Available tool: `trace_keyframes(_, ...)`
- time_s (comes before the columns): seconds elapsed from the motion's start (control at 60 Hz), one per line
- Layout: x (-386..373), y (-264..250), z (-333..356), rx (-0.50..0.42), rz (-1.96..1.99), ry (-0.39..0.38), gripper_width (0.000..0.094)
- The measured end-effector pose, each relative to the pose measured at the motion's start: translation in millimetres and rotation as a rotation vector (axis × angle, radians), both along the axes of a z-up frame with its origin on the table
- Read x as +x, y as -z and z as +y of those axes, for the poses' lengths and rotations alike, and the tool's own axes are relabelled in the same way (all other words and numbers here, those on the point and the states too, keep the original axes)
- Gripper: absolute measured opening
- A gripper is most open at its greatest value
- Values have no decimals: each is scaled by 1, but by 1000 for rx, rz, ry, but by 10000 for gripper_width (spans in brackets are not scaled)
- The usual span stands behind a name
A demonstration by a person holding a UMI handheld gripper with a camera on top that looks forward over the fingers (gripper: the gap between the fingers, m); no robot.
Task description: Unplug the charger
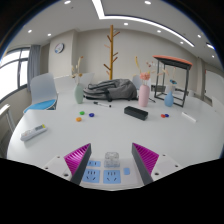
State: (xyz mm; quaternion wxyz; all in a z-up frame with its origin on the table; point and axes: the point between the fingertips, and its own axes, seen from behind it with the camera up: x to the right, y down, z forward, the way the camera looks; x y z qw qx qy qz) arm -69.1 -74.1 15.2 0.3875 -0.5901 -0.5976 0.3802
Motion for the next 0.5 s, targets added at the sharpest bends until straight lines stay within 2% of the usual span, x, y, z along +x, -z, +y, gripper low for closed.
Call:
trace_keyframes(0.2, -15, 18, -5, -14, -35, -19, 822)
trace_keyframes(0.233, -11, 25, -6, -18, -55, -29, 719)
trace_keyframes(0.25, -11, 23, -10, -40, -52, -48, 588)
trace_keyframes(0.267, -10, 24, -14, -58, -59, -54, 316)
trace_keyframes(0.283, -11, 25, 8, -13, -66, 22, 170)
trace_keyframes(0.317, -13, 25, 0, -65, -57, 12, 133)
trace_keyframes(0.367, -18, 24, -1, -49, -49, 4, 92)
trace_keyframes(0.45, -13, 19, 2, -109, -74, -2, 82)
trace_keyframes(0.483, -15, -5, 8, -143, -2, 3, 80)
trace_keyframes(0.5, -19, -22, 14, -119, 51, 19, 80)
